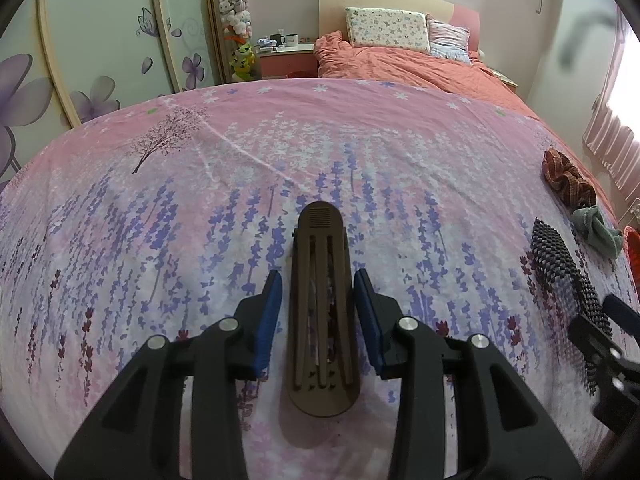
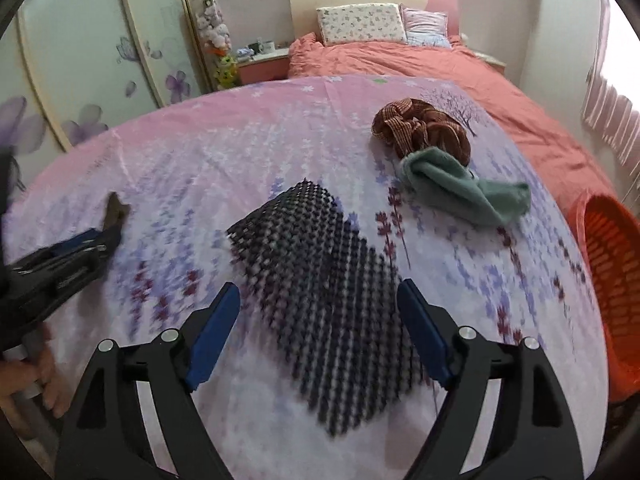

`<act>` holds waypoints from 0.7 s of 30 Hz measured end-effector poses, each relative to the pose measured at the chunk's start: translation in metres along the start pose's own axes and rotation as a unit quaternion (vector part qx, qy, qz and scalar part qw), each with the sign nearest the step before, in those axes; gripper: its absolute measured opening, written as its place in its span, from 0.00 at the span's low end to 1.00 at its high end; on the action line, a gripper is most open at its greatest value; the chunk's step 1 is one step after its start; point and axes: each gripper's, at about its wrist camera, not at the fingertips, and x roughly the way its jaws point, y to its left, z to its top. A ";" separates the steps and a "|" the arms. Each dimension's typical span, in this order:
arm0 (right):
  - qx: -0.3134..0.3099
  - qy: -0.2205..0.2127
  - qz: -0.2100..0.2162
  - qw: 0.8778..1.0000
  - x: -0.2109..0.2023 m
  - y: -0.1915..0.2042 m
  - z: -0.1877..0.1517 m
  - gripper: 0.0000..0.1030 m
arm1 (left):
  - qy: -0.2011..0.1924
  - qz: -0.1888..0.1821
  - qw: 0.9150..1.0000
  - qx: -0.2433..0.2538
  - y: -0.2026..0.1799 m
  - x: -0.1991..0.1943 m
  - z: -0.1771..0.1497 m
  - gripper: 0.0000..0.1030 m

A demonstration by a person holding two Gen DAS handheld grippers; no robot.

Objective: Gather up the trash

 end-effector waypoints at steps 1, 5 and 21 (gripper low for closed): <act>-0.001 0.003 -0.006 1.000 0.006 0.000 0.002 0.74 | 0.000 0.000 1.000 0.000 0.000 0.000 0.000 0.37; -0.001 -0.008 -0.028 1.000 0.008 -0.007 0.009 0.19 | 0.000 -0.001 1.000 -0.001 -0.001 0.000 -0.001 0.37; 0.055 -0.017 0.013 0.998 0.001 -0.044 0.002 0.05 | 0.000 -0.001 1.000 -0.001 0.000 0.000 -0.001 0.37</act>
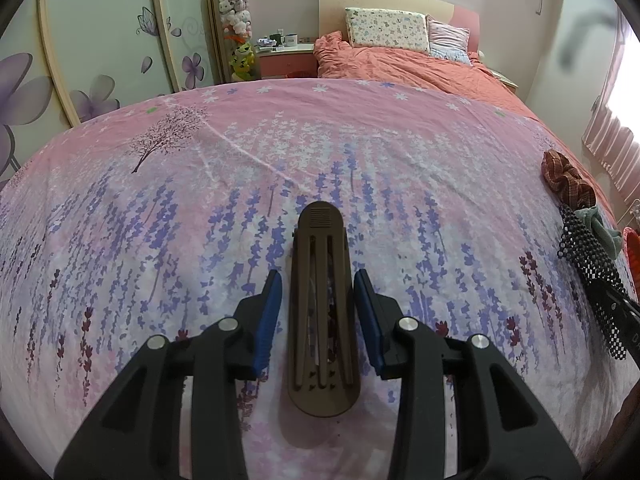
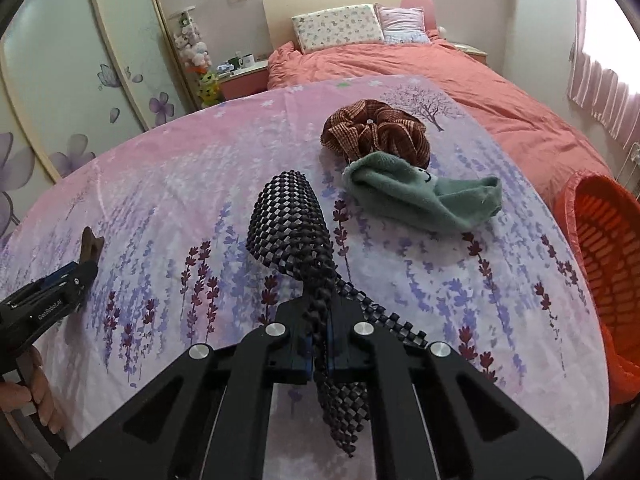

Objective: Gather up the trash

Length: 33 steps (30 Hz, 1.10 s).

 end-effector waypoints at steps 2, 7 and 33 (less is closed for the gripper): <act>0.002 0.002 0.007 1.000 -0.001 -0.002 -0.001 0.05 | 0.000 0.000 1.000 0.000 0.000 0.000 0.000 0.37; -0.017 0.008 0.022 1.000 -0.009 -0.001 -0.009 0.17 | 0.000 0.001 1.000 0.000 -0.002 -0.001 0.000 0.37; 0.032 0.013 -0.004 0.999 -0.017 0.016 -0.018 0.73 | 0.000 0.001 1.000 0.001 -0.002 -0.002 0.000 0.37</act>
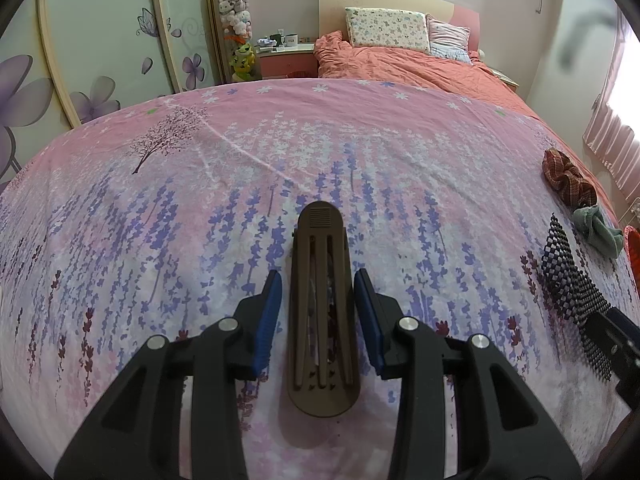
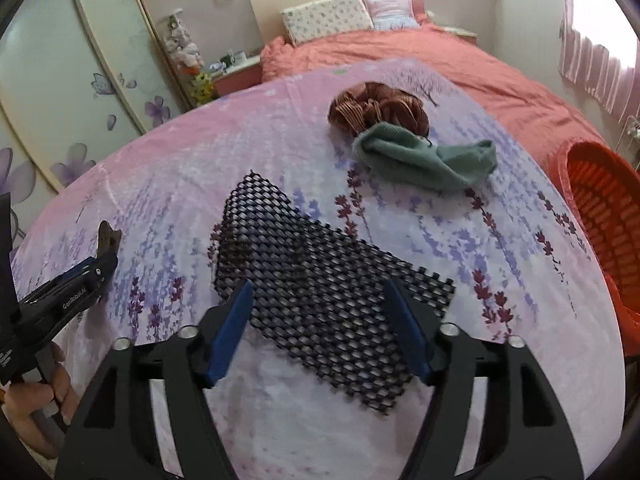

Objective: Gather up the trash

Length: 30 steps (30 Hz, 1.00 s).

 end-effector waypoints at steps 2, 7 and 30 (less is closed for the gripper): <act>-0.001 -0.002 -0.011 1.000 0.003 0.008 -0.001 0.75 | 0.000 0.000 1.000 0.000 0.000 0.000 0.000 0.37; -0.025 -0.009 -0.059 0.998 0.015 0.026 0.002 0.67 | 0.000 0.000 1.000 0.000 0.000 0.000 0.000 0.37; -0.019 -0.015 -0.060 0.998 0.014 -0.009 0.016 0.06 | -0.004 -0.029 0.999 -0.014 0.005 -0.003 0.000 0.40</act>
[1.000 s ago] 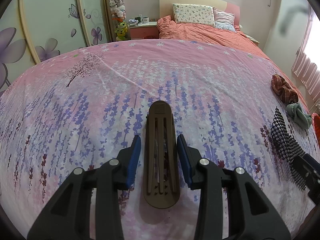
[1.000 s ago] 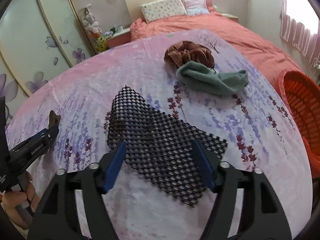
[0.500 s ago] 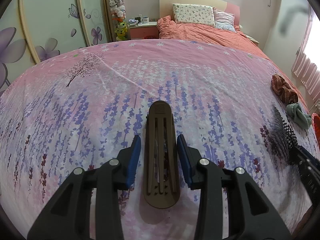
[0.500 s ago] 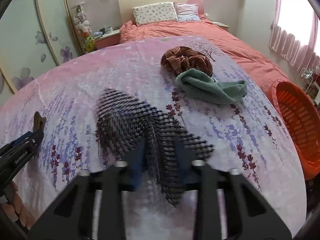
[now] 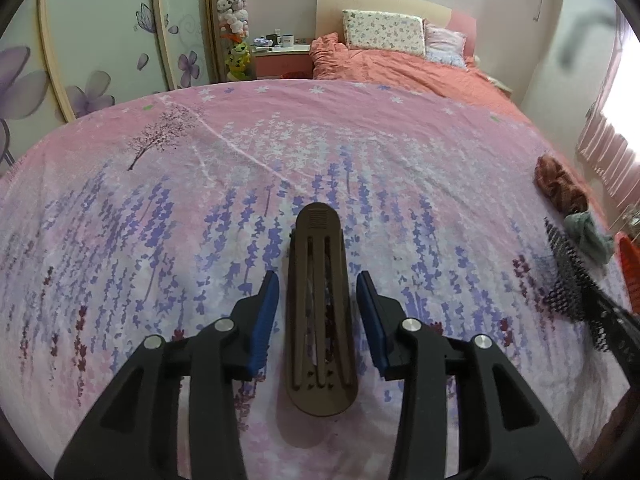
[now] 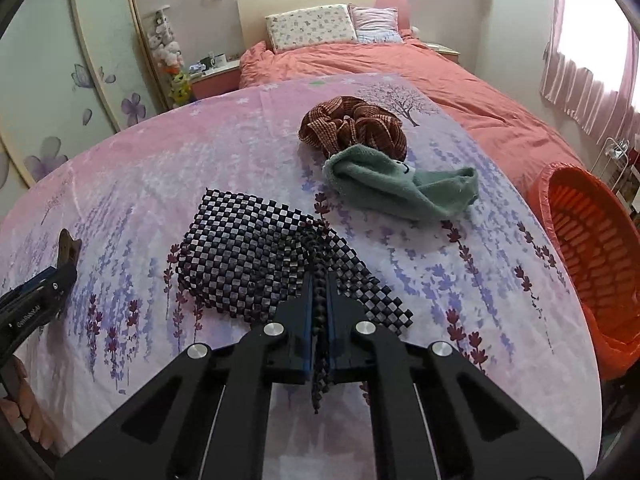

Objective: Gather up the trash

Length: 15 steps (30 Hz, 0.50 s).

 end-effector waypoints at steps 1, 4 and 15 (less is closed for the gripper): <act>0.001 0.000 0.001 1.000 0.000 -0.001 0.000 0.06 | -0.002 -0.010 1.000 -0.006 0.003 -0.001 0.000 0.40; 0.001 0.000 0.001 1.000 0.000 0.000 0.000 0.06 | -0.003 -0.021 1.000 -0.007 0.006 -0.006 -0.005 0.40; 0.013 0.001 0.017 1.000 0.002 -0.006 0.000 0.06 | 0.002 0.008 1.000 0.010 -0.009 -0.002 -0.003 0.36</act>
